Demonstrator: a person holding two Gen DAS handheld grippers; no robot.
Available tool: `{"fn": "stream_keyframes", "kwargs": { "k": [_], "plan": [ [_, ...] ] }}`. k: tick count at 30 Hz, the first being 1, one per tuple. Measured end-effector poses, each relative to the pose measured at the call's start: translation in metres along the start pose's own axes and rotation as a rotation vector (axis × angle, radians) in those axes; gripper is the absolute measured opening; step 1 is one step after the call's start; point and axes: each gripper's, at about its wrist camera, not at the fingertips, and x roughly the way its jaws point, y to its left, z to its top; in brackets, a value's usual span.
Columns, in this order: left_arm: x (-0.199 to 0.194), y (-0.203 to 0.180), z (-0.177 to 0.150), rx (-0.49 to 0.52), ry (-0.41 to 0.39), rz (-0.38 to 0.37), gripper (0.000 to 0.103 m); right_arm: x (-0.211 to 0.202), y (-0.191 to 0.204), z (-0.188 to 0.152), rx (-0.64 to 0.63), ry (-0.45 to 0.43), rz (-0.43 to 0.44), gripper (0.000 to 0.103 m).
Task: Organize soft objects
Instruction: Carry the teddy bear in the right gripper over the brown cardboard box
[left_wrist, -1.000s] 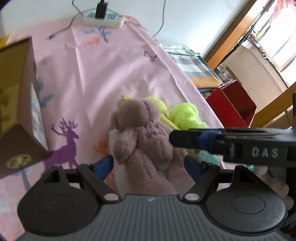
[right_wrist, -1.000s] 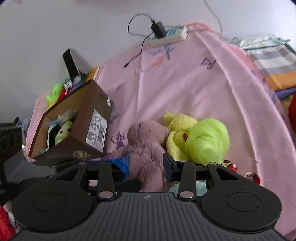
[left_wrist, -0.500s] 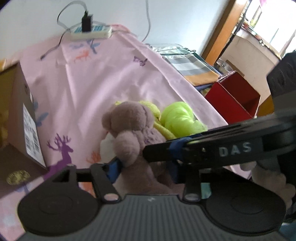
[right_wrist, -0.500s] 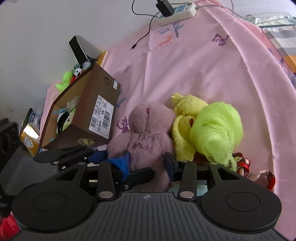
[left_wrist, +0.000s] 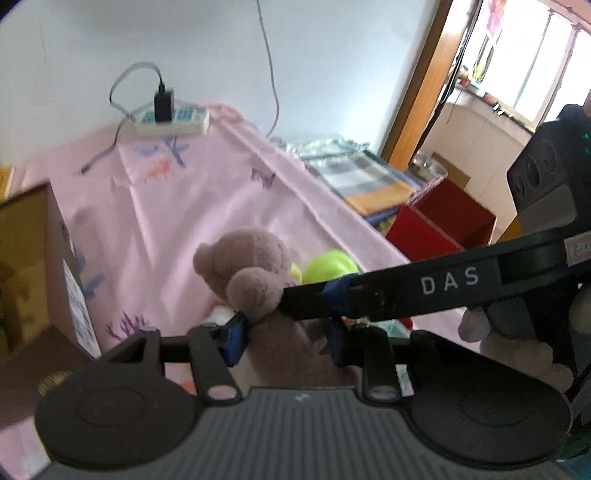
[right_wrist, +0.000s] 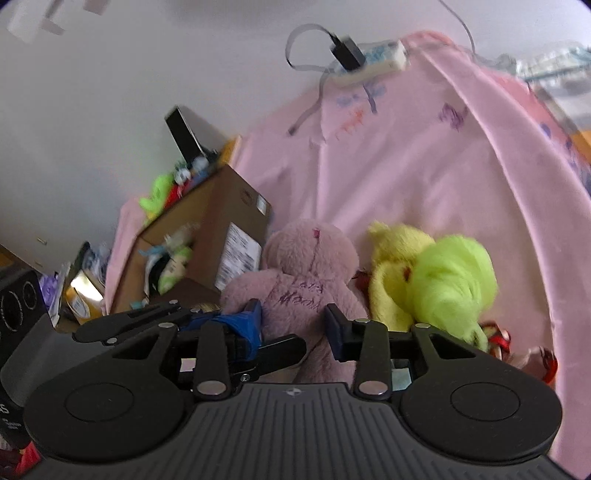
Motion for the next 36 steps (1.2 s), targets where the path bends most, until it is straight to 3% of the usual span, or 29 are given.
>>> {"fn": "stream_keyframes", "kwargs": {
  "k": [6,13,17,22,28,36],
  "plan": [
    [-0.042,0.017,0.022,0.056,-0.122,0.046,0.028,-0.004,0.042,0.02,-0.095,-0.105,0.041,0.021],
    [-0.086,0.077,0.037,0.065,-0.217,0.176,0.028,0.042,0.103,0.051,-0.217,-0.164,0.127,0.021],
    [-0.1,0.12,0.034,0.046,-0.211,0.226,0.028,0.082,0.134,0.06,-0.256,-0.158,0.163,0.021],
    [-0.098,0.167,0.026,-0.001,-0.177,0.227,0.029,0.129,0.16,0.058,-0.298,-0.13,0.141,0.021],
    [-0.092,0.204,0.022,-0.053,-0.151,0.227,0.028,0.169,0.169,0.063,-0.251,-0.083,0.143,0.021],
    [-0.085,0.223,0.01,-0.144,-0.139,0.156,0.026,0.174,0.179,0.058,-0.241,-0.054,0.084,0.021]
  ]
}}
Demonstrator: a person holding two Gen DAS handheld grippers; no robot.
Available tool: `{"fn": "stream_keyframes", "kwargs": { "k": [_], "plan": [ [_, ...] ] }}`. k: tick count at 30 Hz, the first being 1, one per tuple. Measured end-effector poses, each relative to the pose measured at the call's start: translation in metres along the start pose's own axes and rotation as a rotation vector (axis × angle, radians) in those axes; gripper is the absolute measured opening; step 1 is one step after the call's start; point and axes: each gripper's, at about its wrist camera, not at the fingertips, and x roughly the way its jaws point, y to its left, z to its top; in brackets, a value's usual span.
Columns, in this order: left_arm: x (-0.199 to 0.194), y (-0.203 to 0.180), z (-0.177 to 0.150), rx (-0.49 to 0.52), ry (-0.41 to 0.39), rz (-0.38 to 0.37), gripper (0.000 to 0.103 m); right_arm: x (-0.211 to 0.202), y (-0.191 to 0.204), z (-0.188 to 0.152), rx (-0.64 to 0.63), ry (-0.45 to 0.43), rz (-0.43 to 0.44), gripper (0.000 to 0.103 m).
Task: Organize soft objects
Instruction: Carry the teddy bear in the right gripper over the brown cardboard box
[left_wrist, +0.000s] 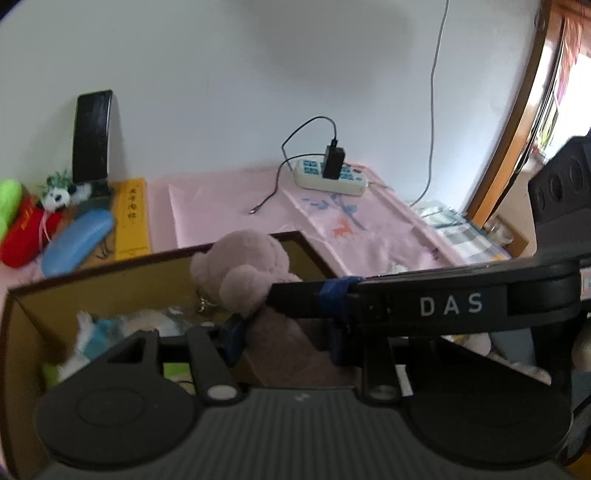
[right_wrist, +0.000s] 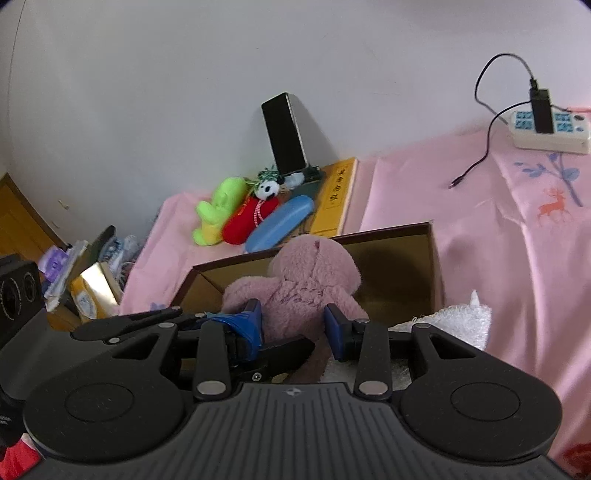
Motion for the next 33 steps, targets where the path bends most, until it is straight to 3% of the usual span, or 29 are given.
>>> {"fn": "stream_keyframes", "kwargs": {
  "k": [6,10,15,20,23,24,25,27,29,30,33],
  "plan": [
    [-0.016,-0.041,0.0,0.005,-0.036,-0.09,0.026,-0.05,-0.003,-0.009,0.046,-0.07,-0.04,0.021],
    [-0.02,-0.085,-0.005,0.062,-0.029,-0.188,0.026,-0.095,-0.008,-0.023,0.016,-0.115,-0.12,0.021],
    [-0.009,-0.128,-0.012,0.116,0.006,-0.297,0.029,-0.141,-0.037,-0.043,0.09,-0.126,-0.172,0.021],
    [-0.006,-0.166,-0.021,0.166,0.018,-0.324,0.032,-0.169,-0.058,-0.061,0.196,-0.154,-0.186,0.021],
    [-0.018,-0.187,-0.024,0.218,-0.042,-0.35,0.058,-0.193,-0.055,-0.069,0.154,-0.216,-0.165,0.021],
    [-0.023,-0.189,-0.025,0.218,-0.052,-0.378,0.082,-0.2,-0.057,-0.07,0.141,-0.229,-0.147,0.02],
    [-0.023,-0.192,-0.027,0.212,-0.051,-0.413,0.086,-0.202,-0.061,-0.071,0.142,-0.227,-0.13,0.02],
    [-0.022,-0.199,-0.032,0.204,-0.037,-0.406,0.085,-0.203,-0.072,-0.074,0.192,-0.215,-0.135,0.02],
    [-0.024,-0.205,-0.035,0.198,-0.043,-0.392,0.077,-0.206,-0.08,-0.079,0.218,-0.217,-0.13,0.019],
    [-0.025,-0.206,-0.035,0.19,-0.046,-0.389,0.067,-0.208,-0.081,-0.081,0.225,-0.221,-0.13,0.019],
    [-0.031,-0.208,-0.031,0.167,-0.067,-0.39,0.057,-0.217,-0.086,-0.081,0.221,-0.228,-0.105,0.019]
  ]
}}
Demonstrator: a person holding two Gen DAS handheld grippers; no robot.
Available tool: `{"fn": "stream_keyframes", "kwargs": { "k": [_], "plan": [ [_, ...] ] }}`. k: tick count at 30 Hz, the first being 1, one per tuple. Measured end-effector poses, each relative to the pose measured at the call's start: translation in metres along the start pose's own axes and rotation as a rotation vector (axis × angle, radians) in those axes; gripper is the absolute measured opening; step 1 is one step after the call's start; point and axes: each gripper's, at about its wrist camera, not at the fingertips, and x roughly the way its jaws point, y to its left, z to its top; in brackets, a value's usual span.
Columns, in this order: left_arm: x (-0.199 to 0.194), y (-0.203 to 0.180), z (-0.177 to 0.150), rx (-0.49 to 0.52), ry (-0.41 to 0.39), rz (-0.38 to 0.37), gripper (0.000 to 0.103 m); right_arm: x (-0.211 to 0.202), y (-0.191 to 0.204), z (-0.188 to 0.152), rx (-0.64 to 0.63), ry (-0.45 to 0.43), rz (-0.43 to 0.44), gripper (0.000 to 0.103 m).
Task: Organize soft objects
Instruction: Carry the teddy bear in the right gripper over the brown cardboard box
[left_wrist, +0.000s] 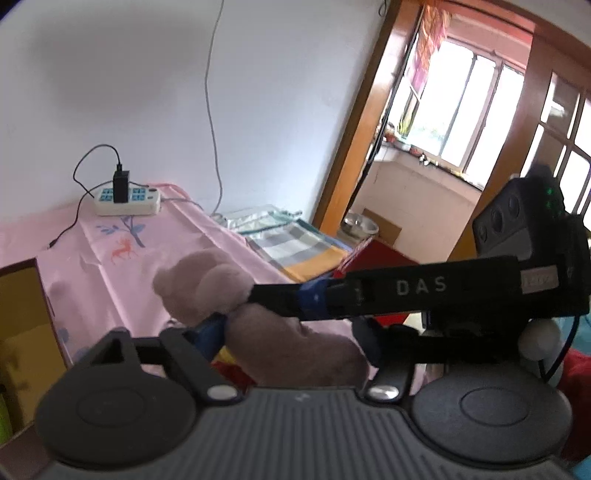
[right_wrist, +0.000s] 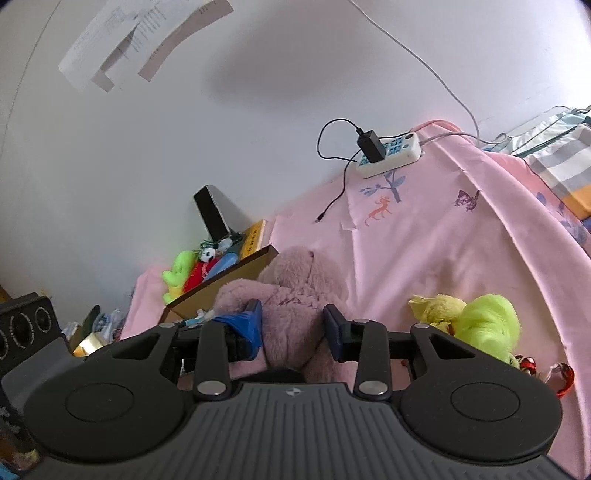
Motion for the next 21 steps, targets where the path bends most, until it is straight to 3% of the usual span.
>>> {"fn": "stream_keyframes", "kwargs": {
  "k": [6,9,12,15,21],
  "plan": [
    [-0.018,-0.011,0.023,0.079,-0.088,0.088,0.057,-0.005,0.009,0.021,-0.059,-0.054,0.097,0.02],
    [-0.026,0.0,0.043,0.078,-0.108,0.095,0.057,0.003,0.019,0.04,-0.087,-0.062,0.142,0.02],
    [-0.039,0.011,0.057,0.067,-0.139,0.118,0.057,0.013,0.027,0.059,-0.075,-0.047,0.195,0.02],
    [-0.047,0.016,0.063,0.091,-0.165,0.199,0.057,0.028,0.038,0.07,-0.113,-0.032,0.241,0.019],
    [-0.058,0.048,0.061,0.069,-0.153,0.326,0.057,0.08,0.054,0.071,-0.058,0.052,0.325,0.019]
  ]
}}
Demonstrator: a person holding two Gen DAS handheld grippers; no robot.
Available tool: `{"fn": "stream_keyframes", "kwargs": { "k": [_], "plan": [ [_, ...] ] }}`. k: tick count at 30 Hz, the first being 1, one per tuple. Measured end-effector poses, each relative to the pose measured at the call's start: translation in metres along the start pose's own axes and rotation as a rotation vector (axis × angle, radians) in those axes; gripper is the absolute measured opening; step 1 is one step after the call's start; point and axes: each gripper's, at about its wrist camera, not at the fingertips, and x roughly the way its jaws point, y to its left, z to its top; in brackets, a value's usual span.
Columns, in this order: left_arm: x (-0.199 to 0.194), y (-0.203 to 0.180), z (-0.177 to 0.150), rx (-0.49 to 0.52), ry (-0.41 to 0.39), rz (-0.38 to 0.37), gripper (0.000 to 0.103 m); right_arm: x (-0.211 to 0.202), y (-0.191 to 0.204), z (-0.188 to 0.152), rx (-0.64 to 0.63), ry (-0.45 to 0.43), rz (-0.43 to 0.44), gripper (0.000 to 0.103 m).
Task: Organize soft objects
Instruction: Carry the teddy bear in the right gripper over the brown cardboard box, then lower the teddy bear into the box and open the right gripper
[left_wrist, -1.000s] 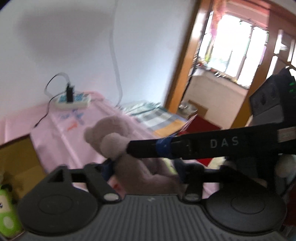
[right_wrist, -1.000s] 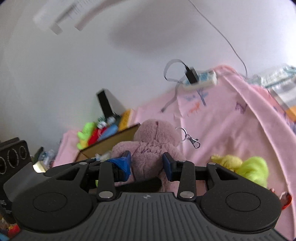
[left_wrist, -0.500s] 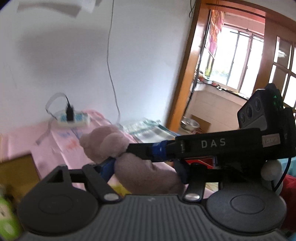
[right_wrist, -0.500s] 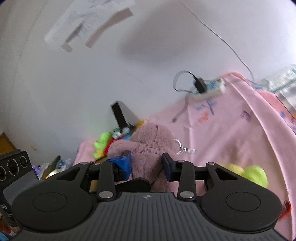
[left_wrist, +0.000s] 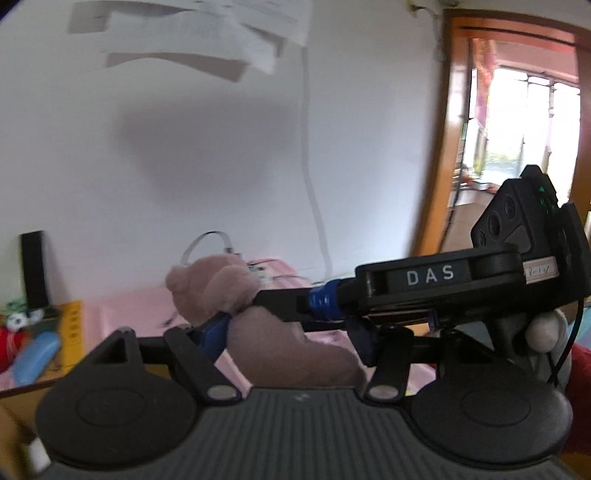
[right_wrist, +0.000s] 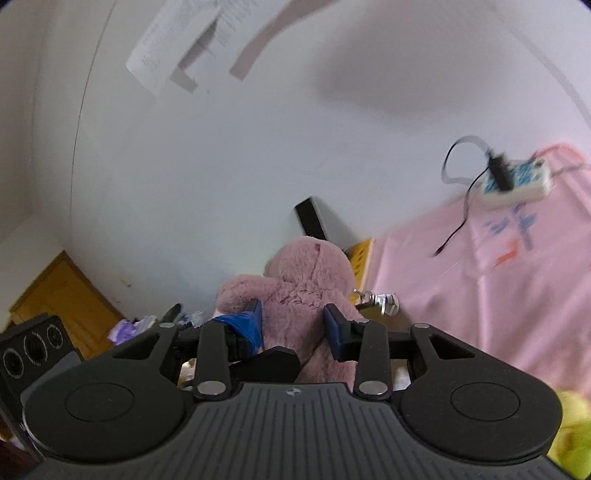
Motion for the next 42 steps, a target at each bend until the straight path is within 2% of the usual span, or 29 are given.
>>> {"fn": "stream_keyframes", "kwargs": {
  "k": [7,11,18,23,26,31,34,39,41,42],
  "plan": [
    [0.005,0.055,-0.017,-0.008,0.07,0.104,0.057,0.067,0.004,-0.01,0.047,0.066,0.03,0.019],
    [0.024,0.085,-0.037,-0.036,0.145,0.125,0.056,0.105,0.006,-0.025,0.027,0.11,-0.032,0.019],
    [0.053,0.118,-0.07,-0.077,0.252,0.098,0.052,0.139,-0.013,-0.051,0.059,0.184,-0.129,0.019],
    [0.069,0.137,-0.085,-0.1,0.318,0.086,0.052,0.165,-0.01,-0.06,-0.017,0.262,-0.236,0.019],
    [0.075,0.137,-0.092,-0.076,0.364,0.097,0.052,0.175,-0.006,-0.067,-0.072,0.324,-0.293,0.02],
    [0.087,0.144,-0.106,-0.102,0.417,0.101,0.052,0.184,0.005,-0.076,-0.2,0.333,-0.362,0.02],
    [0.095,0.146,-0.114,-0.119,0.458,0.106,0.051,0.188,0.006,-0.077,-0.229,0.34,-0.362,0.019],
    [0.106,0.15,-0.119,-0.162,0.515,0.116,0.051,0.194,0.0,-0.073,-0.191,0.341,-0.346,0.018],
    [0.104,0.15,-0.119,-0.17,0.508,0.114,0.055,0.19,0.002,-0.073,-0.179,0.323,-0.328,0.018],
    [0.102,0.149,-0.119,-0.171,0.503,0.119,0.061,0.187,0.004,-0.072,-0.176,0.313,-0.323,0.02]
  ]
}}
